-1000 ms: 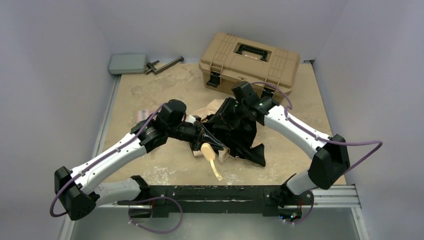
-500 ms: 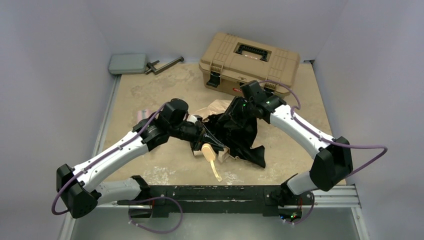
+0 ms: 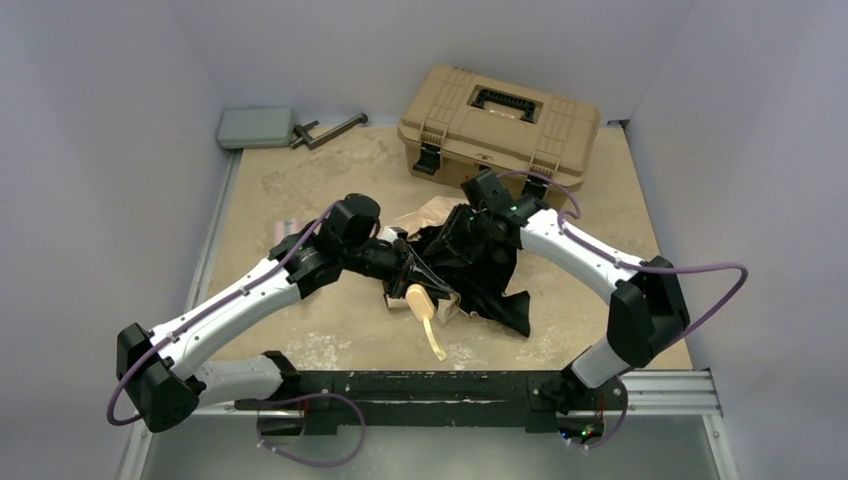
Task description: Open the umbrella
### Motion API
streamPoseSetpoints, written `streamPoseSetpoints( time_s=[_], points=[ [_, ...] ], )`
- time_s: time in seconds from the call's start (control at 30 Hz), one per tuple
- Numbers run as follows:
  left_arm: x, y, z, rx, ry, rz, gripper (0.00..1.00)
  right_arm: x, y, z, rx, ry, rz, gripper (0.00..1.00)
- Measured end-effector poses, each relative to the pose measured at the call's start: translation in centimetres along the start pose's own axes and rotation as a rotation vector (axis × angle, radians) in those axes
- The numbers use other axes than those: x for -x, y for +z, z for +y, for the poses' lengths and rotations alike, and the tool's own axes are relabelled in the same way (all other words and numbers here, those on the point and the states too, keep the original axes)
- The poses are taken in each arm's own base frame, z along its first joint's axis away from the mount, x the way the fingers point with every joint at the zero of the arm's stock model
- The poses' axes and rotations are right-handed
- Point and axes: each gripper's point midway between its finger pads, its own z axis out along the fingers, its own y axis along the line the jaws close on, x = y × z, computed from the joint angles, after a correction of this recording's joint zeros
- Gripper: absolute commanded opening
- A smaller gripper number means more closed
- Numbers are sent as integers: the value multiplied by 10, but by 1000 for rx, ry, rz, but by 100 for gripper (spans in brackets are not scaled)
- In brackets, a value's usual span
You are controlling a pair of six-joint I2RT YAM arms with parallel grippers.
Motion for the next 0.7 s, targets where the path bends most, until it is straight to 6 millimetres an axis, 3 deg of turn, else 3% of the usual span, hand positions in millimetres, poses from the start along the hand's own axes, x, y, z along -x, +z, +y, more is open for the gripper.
streamPoseSetpoints(
  time_s=[0.17,0.33,0.43,0.7],
  points=[
    [-1,0,0,4,0,8,0,7,18,-7,-46,13,9,29],
    [-5,-1,-6,4,17,17,0,19,29,-3,-71,21,-9,10],
    [-6,-2,-8,14,32,14,0,22,27,2,-69,13,-11,0],
    [-19,-10,-22,22,126,25,0,36,1,41,-39,-35,-55,0]
  ],
)
